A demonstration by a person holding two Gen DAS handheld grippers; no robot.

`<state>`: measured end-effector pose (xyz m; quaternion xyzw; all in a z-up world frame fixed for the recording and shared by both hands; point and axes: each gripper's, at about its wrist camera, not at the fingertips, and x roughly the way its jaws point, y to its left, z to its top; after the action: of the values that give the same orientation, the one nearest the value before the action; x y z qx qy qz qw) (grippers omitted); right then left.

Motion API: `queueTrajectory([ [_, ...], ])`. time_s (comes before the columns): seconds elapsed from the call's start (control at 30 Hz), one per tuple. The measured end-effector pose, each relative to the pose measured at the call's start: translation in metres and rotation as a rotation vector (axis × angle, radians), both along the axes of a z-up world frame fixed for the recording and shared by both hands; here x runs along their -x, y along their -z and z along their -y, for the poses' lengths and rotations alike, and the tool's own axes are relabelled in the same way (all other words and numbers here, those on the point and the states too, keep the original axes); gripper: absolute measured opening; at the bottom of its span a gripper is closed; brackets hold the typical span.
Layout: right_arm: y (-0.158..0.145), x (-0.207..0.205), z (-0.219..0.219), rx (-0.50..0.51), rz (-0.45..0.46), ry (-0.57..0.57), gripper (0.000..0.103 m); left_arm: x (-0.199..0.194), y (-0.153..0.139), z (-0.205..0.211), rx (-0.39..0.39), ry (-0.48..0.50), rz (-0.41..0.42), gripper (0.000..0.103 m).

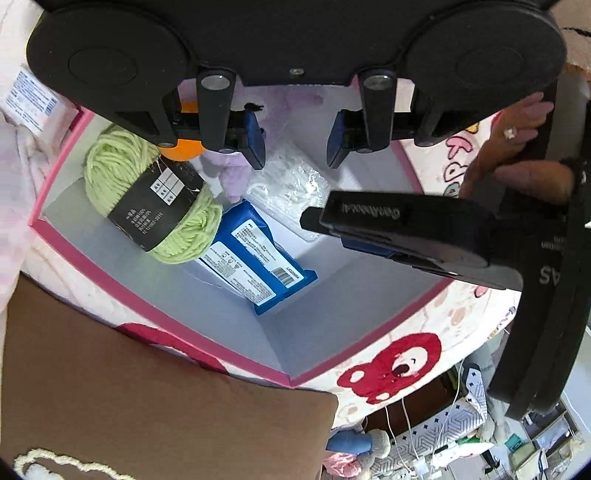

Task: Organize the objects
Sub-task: 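Open the left gripper to release the floss box beside the blue packet, then raise the open left gripper out of the pink box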

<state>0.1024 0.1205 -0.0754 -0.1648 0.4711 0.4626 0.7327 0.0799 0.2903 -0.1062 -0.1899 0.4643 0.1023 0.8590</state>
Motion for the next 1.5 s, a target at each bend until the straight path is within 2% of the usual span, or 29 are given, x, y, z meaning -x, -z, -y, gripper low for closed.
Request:
queueTrajectory([
  [0.27,-0.026,0.012,0.021,-0.039,0.034,0.005,0.043,0.026,-0.018,0.008,0.026,-0.023,0.016,0.047],
  [0.37,-0.035,0.019,0.031,-0.047,0.047,0.005,0.043,0.033,-0.027,0.018,-0.013,-0.033,0.009,0.047],
  [0.63,-0.061,0.043,0.054,-0.06,0.103,-0.007,0.045,0.055,-0.074,0.04,-0.073,-0.009,0.077,0.052],
  [0.83,-0.085,0.063,0.085,-0.05,0.165,-0.013,0.049,0.069,-0.096,0.068,-0.073,0.033,0.065,0.055],
  [1.0,-0.107,0.081,0.109,-0.084,0.206,-0.04,0.057,0.088,-0.111,0.082,-0.06,0.063,0.045,0.056],
  [1.2,-0.125,0.104,0.132,-0.094,0.214,-0.076,0.061,0.114,-0.14,0.103,-0.089,0.111,0.074,0.058],
  [1.4,-0.134,0.118,0.16,-0.099,0.236,-0.041,0.073,0.136,-0.163,0.133,-0.099,0.177,0.106,0.063],
  [1.5,-0.133,0.122,0.175,-0.088,0.223,-0.016,0.075,0.145,-0.167,0.149,-0.107,0.22,0.108,0.065],
])
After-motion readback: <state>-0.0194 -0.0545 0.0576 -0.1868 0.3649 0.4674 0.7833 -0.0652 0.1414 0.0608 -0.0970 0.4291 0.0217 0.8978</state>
